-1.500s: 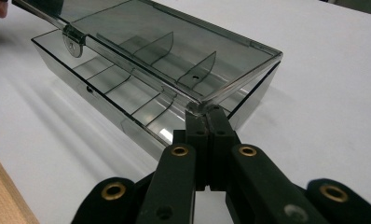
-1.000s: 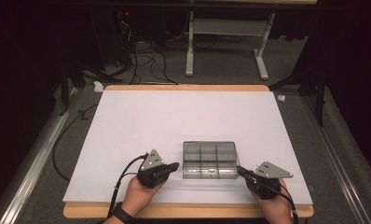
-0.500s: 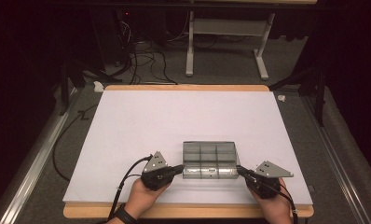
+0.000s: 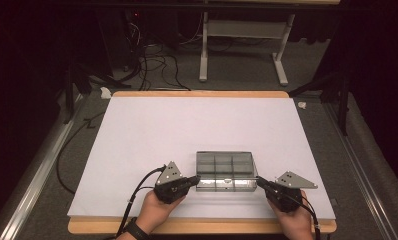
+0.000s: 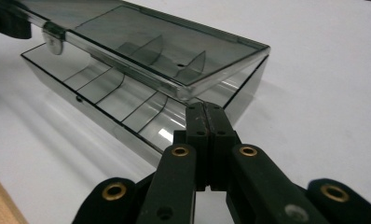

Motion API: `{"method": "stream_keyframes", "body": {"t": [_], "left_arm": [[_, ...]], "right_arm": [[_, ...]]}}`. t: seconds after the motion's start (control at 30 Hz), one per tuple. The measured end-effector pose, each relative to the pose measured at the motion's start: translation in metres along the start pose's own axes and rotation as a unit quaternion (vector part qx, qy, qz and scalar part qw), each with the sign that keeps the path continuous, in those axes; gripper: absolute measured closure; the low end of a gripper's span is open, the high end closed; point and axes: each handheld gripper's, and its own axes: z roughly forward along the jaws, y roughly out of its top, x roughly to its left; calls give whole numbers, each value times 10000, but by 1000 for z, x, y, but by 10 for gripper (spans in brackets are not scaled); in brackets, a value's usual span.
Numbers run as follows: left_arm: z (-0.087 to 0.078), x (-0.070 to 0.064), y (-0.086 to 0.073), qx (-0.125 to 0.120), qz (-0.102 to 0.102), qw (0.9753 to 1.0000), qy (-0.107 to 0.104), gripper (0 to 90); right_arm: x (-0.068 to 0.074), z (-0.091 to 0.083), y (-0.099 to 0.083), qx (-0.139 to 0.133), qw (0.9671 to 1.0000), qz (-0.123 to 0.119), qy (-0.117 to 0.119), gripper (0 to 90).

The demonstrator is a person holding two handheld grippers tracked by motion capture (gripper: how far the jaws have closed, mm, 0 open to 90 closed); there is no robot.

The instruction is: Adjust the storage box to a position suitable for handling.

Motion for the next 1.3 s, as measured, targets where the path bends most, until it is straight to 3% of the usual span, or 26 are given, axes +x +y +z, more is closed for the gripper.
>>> {"method": "stream_keyframes", "body": {"t": [0.4,0.53,0.87,1.3], "left_arm": [[4,4,9,-102,26,9999,124,900],[8,7,11,-115,-45,9998,175,900],[15,11,17,-319,-138,9993,153,900],[24,15,30,-476,-169,9986,173,900]], "right_arm": [[-5,4,2,-131,9999,-90,0,900],[-5,6,1,-159,9996,-230,-14,900],[-7,9,3,-113,9998,-59,125,900],[-3,7,1,-94,9998,-128,123,900]]}}
